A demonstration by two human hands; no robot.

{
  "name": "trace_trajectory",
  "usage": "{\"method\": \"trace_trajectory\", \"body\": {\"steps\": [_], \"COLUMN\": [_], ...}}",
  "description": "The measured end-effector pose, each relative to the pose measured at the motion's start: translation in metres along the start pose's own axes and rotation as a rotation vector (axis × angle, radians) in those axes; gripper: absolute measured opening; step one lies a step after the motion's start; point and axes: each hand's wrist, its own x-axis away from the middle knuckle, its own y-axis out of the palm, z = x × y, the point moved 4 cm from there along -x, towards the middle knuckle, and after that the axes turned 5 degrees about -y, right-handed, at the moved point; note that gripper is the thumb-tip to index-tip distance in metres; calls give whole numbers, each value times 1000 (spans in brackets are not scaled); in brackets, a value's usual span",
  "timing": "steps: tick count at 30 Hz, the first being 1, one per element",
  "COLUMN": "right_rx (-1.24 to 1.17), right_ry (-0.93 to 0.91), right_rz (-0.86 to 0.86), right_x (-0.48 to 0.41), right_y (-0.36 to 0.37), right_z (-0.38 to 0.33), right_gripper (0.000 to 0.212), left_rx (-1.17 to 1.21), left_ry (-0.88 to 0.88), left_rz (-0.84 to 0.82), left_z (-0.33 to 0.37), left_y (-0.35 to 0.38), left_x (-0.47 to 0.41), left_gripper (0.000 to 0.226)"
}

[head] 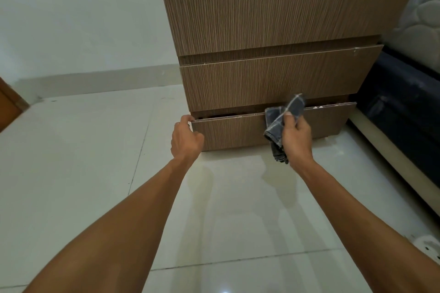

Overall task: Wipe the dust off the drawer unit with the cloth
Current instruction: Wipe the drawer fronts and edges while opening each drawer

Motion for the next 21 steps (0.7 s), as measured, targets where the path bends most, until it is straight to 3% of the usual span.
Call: {"method": "trace_trajectory", "body": {"steps": [5,8,11,15,21], "right_rx": [238,615,986,1221,1271], "right_ry": [-327,-683,-956,-1032,-982], "right_rz": [-206,-235,-268,-386,-319], "right_x": [30,39,39,31,9], "right_y": [55,88,117,128,87], "right_z": [-26,-33,-29,-8,0], "right_gripper": [23,53,64,58,54], "left_rx": [-17,17,48,32,-163], "left_ry": [15,19,14,11,70], "left_rz": [40,35,24,17,141], "left_z": [-8,-10,-10,-10,1], "left_y": [-2,-3,-6,-5,-7], "left_x": [10,15,17,16,21], "left_gripper": [39,42,45,48,43]}}
